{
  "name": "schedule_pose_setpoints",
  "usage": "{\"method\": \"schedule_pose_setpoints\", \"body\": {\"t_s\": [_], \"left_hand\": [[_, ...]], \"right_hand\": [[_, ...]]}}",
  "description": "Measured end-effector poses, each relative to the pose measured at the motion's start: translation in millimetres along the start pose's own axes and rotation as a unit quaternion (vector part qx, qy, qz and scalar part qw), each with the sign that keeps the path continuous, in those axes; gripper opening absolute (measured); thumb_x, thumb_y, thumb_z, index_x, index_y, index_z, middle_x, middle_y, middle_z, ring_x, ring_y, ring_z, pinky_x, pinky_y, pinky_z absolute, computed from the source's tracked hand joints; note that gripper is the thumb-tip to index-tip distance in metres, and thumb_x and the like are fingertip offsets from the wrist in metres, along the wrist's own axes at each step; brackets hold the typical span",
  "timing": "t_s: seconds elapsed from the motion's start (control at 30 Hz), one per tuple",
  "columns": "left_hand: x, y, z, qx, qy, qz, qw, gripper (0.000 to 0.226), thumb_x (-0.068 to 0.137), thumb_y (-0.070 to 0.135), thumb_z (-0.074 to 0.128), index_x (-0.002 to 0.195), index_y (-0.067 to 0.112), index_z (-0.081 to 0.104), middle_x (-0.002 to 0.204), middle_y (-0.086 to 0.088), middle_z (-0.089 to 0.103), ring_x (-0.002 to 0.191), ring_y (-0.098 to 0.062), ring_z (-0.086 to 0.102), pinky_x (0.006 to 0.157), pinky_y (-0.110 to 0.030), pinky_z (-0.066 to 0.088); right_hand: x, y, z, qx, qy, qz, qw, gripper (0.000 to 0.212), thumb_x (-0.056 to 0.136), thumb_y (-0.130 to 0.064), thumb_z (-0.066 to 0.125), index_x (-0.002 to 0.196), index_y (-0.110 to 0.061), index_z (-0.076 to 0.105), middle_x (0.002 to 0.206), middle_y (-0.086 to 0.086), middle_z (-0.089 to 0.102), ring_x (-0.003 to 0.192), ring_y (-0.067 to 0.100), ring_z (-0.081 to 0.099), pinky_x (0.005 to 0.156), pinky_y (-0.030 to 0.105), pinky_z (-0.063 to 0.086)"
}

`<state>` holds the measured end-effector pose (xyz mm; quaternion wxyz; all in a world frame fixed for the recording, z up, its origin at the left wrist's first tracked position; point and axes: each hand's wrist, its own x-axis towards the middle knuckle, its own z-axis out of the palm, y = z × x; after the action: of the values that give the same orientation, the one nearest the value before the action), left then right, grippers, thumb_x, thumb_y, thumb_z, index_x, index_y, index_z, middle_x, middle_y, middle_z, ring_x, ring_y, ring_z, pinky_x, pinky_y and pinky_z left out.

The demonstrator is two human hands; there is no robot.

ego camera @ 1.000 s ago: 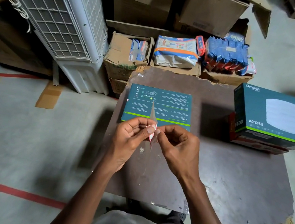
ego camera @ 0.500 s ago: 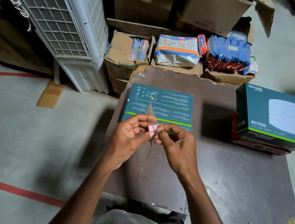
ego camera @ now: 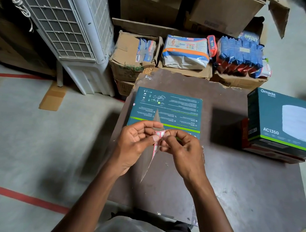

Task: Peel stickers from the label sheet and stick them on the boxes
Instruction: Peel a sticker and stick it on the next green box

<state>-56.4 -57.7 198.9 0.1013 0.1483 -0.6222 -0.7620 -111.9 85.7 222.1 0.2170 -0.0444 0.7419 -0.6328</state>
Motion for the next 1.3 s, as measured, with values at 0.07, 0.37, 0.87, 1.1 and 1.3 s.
{"method": "schedule_pose_setpoints", "body": {"t_s": [0.07, 0.37, 0.87, 1.1, 1.3], "left_hand": [[1, 1, 1, -0.001, -0.002, -0.003, 1.0, 0.032, 0.09, -0.013, 0.065, 0.11, 0.01, 0.071, 0.089, 0.001, 0.076, 0.078, -0.007, 0.072, 0.076, -0.02, 0.056], [11, -8, -5, 0.01, 0.022, 0.002, 1.0, 0.022, 0.085, 0.003, 0.07, 0.102, 0.015, 0.075, 0.1, -0.002, 0.077, 0.089, -0.011, 0.069, 0.082, -0.021, 0.055], [22, -92, -21, -0.07, 0.129, -0.227, 0.963, 0.026, 0.097, -0.008, 0.051, 0.106, 0.011, 0.067, 0.1, -0.008, 0.074, 0.086, -0.019, 0.071, 0.084, -0.037, 0.058], [19, -166, -32, -0.031, 0.151, -0.33, 0.931, 0.023, 0.095, -0.008, 0.053, 0.106, 0.008, 0.066, 0.087, -0.01, 0.07, 0.082, -0.021, 0.064, 0.075, -0.033, 0.055], [23, -204, -54, 0.157, 0.132, -0.316, 0.926, 0.016, 0.095, 0.001, 0.063, 0.101, 0.013, 0.072, 0.1, -0.008, 0.076, 0.094, -0.021, 0.068, 0.082, -0.027, 0.053]], "right_hand": [[2, 0, 0, 0.005, -0.004, 0.002, 1.0, 0.018, 0.098, -0.009, 0.061, 0.087, 0.0, 0.073, 0.075, 0.006, 0.074, 0.073, 0.02, 0.072, 0.085, 0.046, 0.062], [12, 1, -7, 0.065, -0.013, 0.034, 0.997, 0.017, 0.099, -0.004, 0.058, 0.093, 0.009, 0.067, 0.085, 0.008, 0.075, 0.085, 0.027, 0.078, 0.08, 0.037, 0.062], [21, 37, -11, 0.018, -0.025, 0.073, 0.997, 0.014, 0.098, -0.009, 0.066, 0.087, -0.011, 0.073, 0.092, 0.011, 0.078, 0.085, 0.029, 0.074, 0.071, 0.027, 0.059], [19, 63, -11, 0.005, -0.026, 0.095, 0.995, 0.018, 0.096, -0.021, 0.071, 0.089, -0.004, 0.073, 0.089, 0.019, 0.075, 0.082, 0.023, 0.072, 0.074, 0.033, 0.057], [22, 82, -17, -0.012, -0.018, 0.096, 0.995, 0.026, 0.093, -0.026, 0.075, 0.089, 0.0, 0.072, 0.083, 0.02, 0.074, 0.075, 0.016, 0.068, 0.073, 0.035, 0.056]]}}
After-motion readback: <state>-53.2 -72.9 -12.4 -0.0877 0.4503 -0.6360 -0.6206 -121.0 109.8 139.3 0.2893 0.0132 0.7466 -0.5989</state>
